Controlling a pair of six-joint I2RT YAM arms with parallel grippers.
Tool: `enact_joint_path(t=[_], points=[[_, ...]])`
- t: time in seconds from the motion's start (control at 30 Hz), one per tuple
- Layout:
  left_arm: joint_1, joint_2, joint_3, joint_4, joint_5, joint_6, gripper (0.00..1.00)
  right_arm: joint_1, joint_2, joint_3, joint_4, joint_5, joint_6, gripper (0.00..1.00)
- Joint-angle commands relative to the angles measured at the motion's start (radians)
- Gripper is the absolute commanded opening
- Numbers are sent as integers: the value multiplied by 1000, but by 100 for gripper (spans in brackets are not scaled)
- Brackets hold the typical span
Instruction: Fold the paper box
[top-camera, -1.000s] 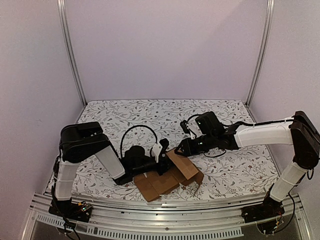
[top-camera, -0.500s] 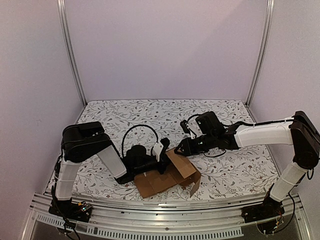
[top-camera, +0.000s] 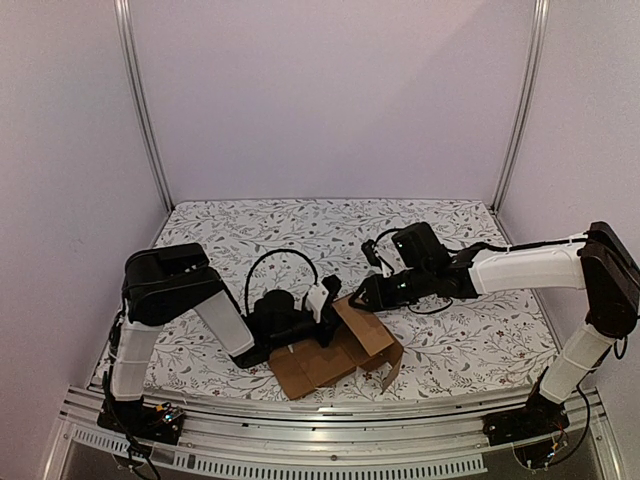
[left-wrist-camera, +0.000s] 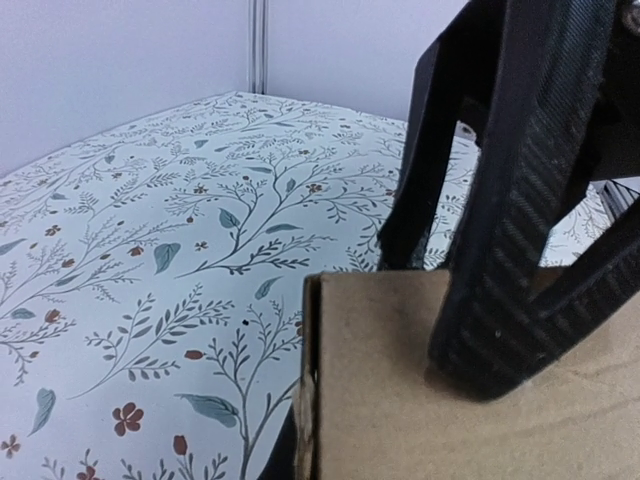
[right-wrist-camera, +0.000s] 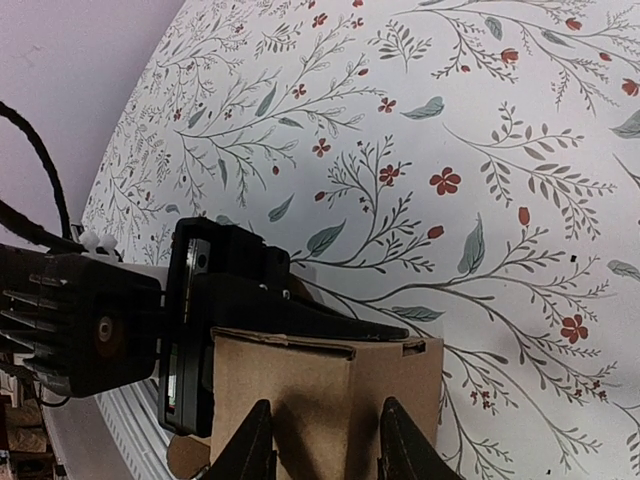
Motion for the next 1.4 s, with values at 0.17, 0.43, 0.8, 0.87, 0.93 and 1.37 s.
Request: enact_joint_path(t=[0.17,0.43,0.8,0.87,0.93,1.37], points=[[-7,-37,-9,-40,-49,38,17,2,-9,-50,-24,2,10,34],[-8,-59,-65,-40,-50,52,32,2,-22,-67,-15,6,15,33],[-11,-63,-52,-37,-41,62,7,2,-22,-66,-14,5,21,31],[-15,-64,-49,-41,-43,76,0,1,-23,-66,-13,9,23,31],[-19,-70,-45,-53,-47,83,0,2,-27,-64,-13,12,24,33],[-53,-172,-82,-139,-286,121,0,0,-169,-13,-182,123,-59,50]])
